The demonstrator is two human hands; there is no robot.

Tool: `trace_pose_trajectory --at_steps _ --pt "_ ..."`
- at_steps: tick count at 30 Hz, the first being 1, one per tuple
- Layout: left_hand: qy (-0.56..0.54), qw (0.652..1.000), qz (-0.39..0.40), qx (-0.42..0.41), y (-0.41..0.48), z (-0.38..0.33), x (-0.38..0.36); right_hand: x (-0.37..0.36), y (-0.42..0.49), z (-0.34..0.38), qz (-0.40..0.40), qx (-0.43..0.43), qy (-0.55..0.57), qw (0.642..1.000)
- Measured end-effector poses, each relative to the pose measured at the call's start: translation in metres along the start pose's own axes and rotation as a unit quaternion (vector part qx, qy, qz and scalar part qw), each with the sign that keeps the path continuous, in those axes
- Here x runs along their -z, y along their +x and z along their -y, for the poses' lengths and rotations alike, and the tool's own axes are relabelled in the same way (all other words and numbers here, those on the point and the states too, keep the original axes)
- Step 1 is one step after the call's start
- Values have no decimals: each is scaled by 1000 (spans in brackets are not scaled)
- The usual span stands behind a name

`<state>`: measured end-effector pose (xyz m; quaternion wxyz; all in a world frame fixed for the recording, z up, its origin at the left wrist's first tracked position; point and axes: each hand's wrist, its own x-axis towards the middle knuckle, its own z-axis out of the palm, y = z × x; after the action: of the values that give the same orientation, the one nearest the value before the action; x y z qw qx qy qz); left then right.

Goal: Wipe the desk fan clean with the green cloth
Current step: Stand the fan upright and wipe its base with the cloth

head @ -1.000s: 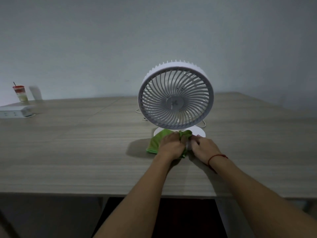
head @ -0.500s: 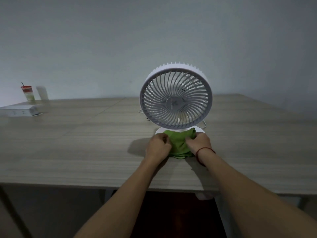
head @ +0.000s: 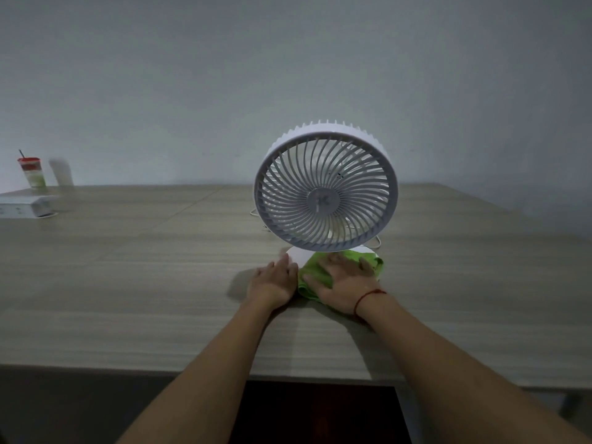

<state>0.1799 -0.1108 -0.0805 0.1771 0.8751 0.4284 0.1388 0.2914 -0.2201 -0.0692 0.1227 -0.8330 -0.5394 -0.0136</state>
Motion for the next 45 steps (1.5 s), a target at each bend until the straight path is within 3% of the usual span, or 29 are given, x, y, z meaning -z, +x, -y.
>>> trace_pose_trajectory --at_steps 3,10,13,21,26,30,33,36,40,45 --pt "25 999 13 -18 -2 2 -2 8 8 8 29 12 -3 999" --pt "30 999 27 -26 0 5 -2 8 5 -35 -67 -45 66 995" --pt "36 999 26 -29 1 3 -3 8 15 -30 -32 -66 44 996" --pt "35 999 31 -25 1 4 1 1 6 3 -22 17 69 997" --pt "29 999 36 -17 -1 4 3 -3 -12 -26 -42 59 152 986" --pt "25 999 33 -13 -6 0 3 6 -11 -67 -71 -44 158 984" --pt "24 999 39 -9 -6 -2 4 11 2 -74 -36 -101 138 985" --pt "26 999 45 -10 -5 -2 5 11 11 -47 -8 -70 124 990" --pt "24 999 43 -13 -6 -1 5 0 2 -8 -44 8 134 990" --pt "26 999 37 -16 -5 1 4 0 -16 -24 -18 72 216 974"
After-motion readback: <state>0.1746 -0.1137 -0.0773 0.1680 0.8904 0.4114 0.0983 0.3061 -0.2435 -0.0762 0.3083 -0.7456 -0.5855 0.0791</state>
